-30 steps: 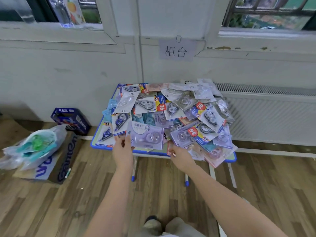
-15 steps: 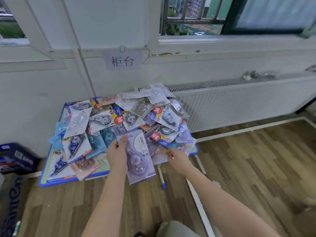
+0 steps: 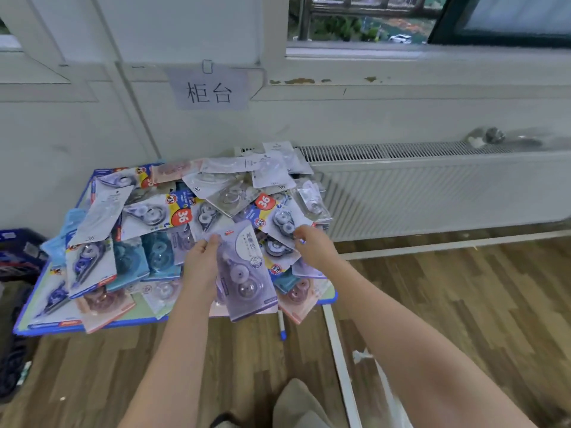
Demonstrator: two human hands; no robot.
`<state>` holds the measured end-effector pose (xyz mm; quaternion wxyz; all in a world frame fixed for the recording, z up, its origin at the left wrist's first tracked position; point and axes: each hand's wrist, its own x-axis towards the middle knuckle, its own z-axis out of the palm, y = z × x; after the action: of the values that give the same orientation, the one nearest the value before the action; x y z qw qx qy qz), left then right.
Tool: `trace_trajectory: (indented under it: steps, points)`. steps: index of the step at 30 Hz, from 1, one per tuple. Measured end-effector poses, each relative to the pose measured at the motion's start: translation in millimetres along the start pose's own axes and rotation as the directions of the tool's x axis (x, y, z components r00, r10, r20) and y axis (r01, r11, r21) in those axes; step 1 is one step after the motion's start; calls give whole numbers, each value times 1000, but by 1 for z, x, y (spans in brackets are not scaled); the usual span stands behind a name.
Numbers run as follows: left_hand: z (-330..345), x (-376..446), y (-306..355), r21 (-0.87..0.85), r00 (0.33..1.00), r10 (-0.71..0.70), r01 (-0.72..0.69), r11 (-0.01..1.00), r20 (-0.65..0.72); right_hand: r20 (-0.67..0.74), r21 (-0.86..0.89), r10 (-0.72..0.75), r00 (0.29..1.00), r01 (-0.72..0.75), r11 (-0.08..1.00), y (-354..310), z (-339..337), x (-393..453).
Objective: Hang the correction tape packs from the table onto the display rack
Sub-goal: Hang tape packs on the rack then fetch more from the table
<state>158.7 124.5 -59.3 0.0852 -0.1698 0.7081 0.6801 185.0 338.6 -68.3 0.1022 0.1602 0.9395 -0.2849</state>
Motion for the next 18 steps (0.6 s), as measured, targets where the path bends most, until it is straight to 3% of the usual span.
trace_trajectory:
  steps: [4, 12, 18]
  points:
    - [20, 6, 1, -30, 998, -64, 64, 997, -10, -10, 11, -49, 999, 49, 999, 4, -14, 37]
    - [22, 10, -4, -174, 981, -135, 111, 979, -139, 124, -125, -106, 987, 121, 985, -1, -7, 78]
    - [20, -3, 1, -225, 983, -131, 99, 969, -131, 81, -144, -90, 993, 101, 984, -3, -1, 80]
